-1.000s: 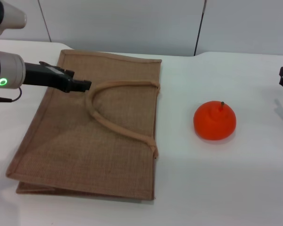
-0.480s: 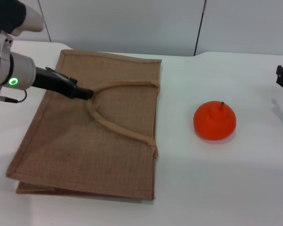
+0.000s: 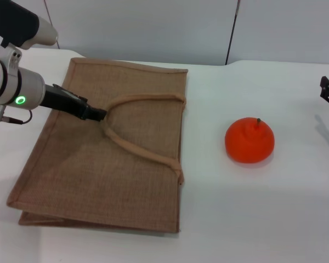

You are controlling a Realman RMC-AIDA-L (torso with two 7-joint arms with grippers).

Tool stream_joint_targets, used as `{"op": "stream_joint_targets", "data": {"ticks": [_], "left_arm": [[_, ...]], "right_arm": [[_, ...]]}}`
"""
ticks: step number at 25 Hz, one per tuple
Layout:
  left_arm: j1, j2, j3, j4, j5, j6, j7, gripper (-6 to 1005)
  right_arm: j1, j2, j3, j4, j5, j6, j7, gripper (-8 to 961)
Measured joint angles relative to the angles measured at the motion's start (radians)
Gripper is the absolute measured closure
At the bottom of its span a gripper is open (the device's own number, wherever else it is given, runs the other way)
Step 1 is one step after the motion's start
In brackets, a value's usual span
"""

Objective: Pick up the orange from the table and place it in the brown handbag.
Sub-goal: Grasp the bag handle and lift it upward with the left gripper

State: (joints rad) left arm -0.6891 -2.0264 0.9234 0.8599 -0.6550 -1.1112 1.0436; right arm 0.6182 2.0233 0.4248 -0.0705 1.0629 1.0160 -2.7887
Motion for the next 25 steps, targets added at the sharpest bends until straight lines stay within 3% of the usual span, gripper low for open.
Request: {"op": "stream_joint_targets", "data": {"ticks": [12,25], "left_arm": [[-0.030,-0.004,0.003,-0.009,-0.027,0.053,0.005,358],[-0.070,-0.004,0.013,-0.128,-0.020,0.139,0.022,389]], "right_arm": [[0.001,-0.001,-0.009,0.012,0.000,0.001,0.000,71],[0.003,-0.002,-0.009,0.014,0.000,0.001,0.003,71]]}}
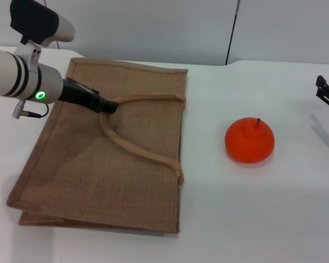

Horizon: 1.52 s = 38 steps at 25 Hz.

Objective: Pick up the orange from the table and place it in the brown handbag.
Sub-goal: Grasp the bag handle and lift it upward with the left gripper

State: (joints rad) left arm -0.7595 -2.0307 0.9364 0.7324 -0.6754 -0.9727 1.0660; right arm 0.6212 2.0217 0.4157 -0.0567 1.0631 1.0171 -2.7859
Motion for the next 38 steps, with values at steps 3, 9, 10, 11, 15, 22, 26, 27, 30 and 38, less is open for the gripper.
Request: {"op": "stream_joint_targets", "data": {"ticks": [3,9,10,11,15,22,26,27,30,38], "left_arm": [[-0.006,0.001,0.001,-0.023,0.002,0.016,0.002,396],[-0.009,0.001,0.001,-0.035,0.002,0.035,0.005,410],[-0.011,0.001,0.001,-0.039,0.001,0.039,0.007,412],[-0.014,0.001,0.001,-0.047,0.000,0.043,0.010,415],[-0.031,0.001,0.001,-0.080,-0.006,0.062,0.022,424],[-0.035,0.000,0.000,-0.107,-0.006,0.080,0.028,440],[-0.037,0.000,0.000,-0.114,-0.005,0.090,0.029,450],[-0.037,0.000,0.000,-0.114,-0.004,0.090,0.029,452],[-0.039,0.000,0.000,-0.125,-0.004,0.092,0.029,459],[-0.044,0.001,-0.007,-0.140,-0.004,0.112,0.026,558]], "right_arm": [[0.000,0.000,0.000,0.000,0.000,0.000,0.000,71],[0.006,0.001,0.000,0.004,0.000,0.003,0.003,71],[0.006,0.000,0.000,0.006,0.000,0.004,0.004,71],[0.006,0.000,0.000,0.007,0.000,0.004,0.005,71],[0.006,-0.001,-0.001,0.009,0.000,0.004,0.006,70],[0.007,0.000,-0.002,0.009,0.000,0.001,0.006,70],[0.007,0.000,-0.002,0.009,0.000,0.003,0.006,70],[0.007,0.000,-0.002,0.009,0.000,0.003,0.006,70],[0.008,0.000,-0.002,0.009,0.000,0.001,0.006,70],[0.008,0.000,-0.002,0.009,0.000,0.000,0.007,70]]}}
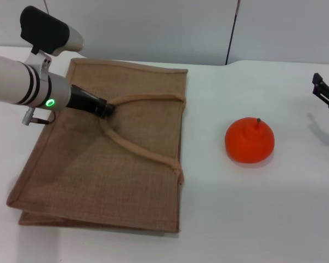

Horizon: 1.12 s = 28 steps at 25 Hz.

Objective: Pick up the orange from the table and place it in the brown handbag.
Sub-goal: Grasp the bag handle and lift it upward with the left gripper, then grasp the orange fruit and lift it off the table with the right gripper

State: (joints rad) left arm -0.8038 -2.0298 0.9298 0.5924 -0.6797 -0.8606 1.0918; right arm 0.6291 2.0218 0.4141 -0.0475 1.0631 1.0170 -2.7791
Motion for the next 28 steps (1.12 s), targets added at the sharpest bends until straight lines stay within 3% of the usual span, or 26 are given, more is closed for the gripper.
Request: {"op": "stream_joint_targets", "data": {"ticks": [11,21,28], "left_arm": [[-0.009,-0.001,0.007,0.017,-0.004,0.011,0.002,855],[0.001,-0.002,0.009,0.076,-0.003,-0.016,0.005,870],[0.058,-0.007,0.016,0.265,-0.069,-0.138,0.006,871]], "right_arm": [[0.001,0.000,-0.001,0.000,0.000,0.007,0.001,70],[0.000,0.000,-0.042,-0.004,-0.001,0.010,0.003,70],[0.003,-0.003,-0.079,-0.013,-0.002,0.011,0.061,70]]}}
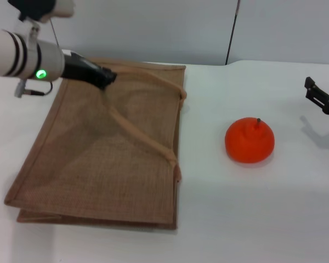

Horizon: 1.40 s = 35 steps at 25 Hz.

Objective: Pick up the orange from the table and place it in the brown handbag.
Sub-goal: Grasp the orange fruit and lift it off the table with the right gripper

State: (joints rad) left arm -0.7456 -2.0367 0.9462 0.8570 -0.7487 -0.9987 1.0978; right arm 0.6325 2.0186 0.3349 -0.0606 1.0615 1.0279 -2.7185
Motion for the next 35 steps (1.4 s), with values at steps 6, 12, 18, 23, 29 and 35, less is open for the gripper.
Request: {"op": "stream_joint_targets", "data": {"ticks": [6,12,18,23,29,35], "left_arm": [[0.044,-0.001,0.005,0.137,-0.036,-0.076,-0.009,870],[0.073,0.000,0.007,0.295,-0.036,-0.155,-0.037,875],[0.086,0.004,0.006,0.443,-0.037,-0.230,-0.087,875],[0.093,0.003,0.004,0.562,-0.037,-0.285,-0.117,875],[0.094,0.003,0.005,0.671,-0.037,-0.348,-0.148,875],[0.093,0.004,0.004,0.742,-0.036,-0.383,-0.168,875]], "right_arm": [[0.004,-0.004,-0.115,-0.022,0.000,0.036,0.063,69],[0.012,-0.003,-0.223,-0.040,0.000,0.107,0.093,69],[0.007,0.000,-0.278,-0.093,0.000,0.213,0.152,69],[0.006,0.000,-0.316,-0.128,0.000,0.249,0.190,69],[0.007,-0.001,-0.410,-0.177,-0.001,0.296,0.278,69],[-0.002,0.000,-0.496,-0.233,-0.002,0.365,0.369,69]]}}
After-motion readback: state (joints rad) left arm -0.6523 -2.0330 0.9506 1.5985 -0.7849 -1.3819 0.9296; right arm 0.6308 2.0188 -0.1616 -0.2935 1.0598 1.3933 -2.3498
